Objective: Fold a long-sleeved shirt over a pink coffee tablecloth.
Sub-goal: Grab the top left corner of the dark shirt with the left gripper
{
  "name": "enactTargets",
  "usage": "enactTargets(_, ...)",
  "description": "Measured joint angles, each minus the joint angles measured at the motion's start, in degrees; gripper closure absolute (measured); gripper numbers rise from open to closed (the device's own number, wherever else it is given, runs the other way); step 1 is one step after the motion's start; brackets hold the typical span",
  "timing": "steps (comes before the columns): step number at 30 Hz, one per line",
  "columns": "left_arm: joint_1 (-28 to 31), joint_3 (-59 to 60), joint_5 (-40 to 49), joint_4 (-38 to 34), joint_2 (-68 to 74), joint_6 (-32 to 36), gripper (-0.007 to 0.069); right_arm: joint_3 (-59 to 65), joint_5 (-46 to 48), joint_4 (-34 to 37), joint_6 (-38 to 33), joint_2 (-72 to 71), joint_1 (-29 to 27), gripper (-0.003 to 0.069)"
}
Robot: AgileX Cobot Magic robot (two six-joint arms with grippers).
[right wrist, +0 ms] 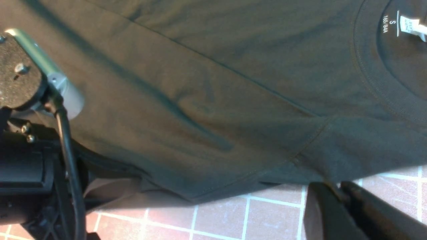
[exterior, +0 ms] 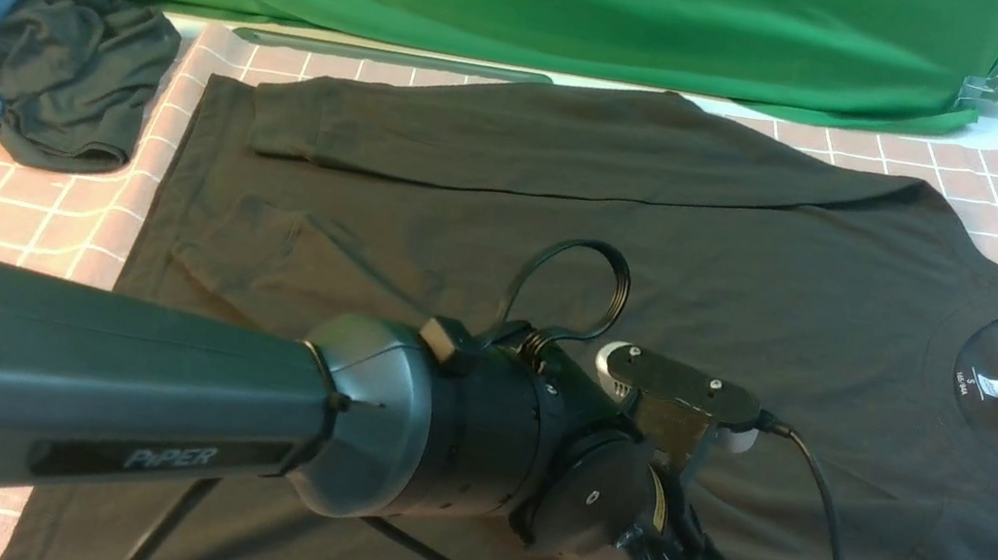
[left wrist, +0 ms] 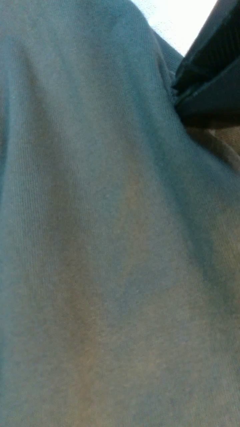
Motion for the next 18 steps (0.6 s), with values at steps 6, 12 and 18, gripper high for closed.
enactTargets(6, -1.49, 0.00, 2.88, -0.55, -0.75, 1.24, 0.0612, 0.00, -0.06, 0.00, 0.00, 0.00, 0.00, 0.0568)
enactTargets(12, -1.61, 0.00, 4.97, -1.37, -1.65, 1.44, 0.0612, 0.00, -0.17, 0.00, 0.00, 0.00, 0.00, 0.0564)
enactTargets(18, -1.61, 0.00, 3.20, -0.24, -1.71, 1.44, 0.0606, 0.00, -0.18, 0.00, 0.00, 0.00, 0.00, 0.0556)
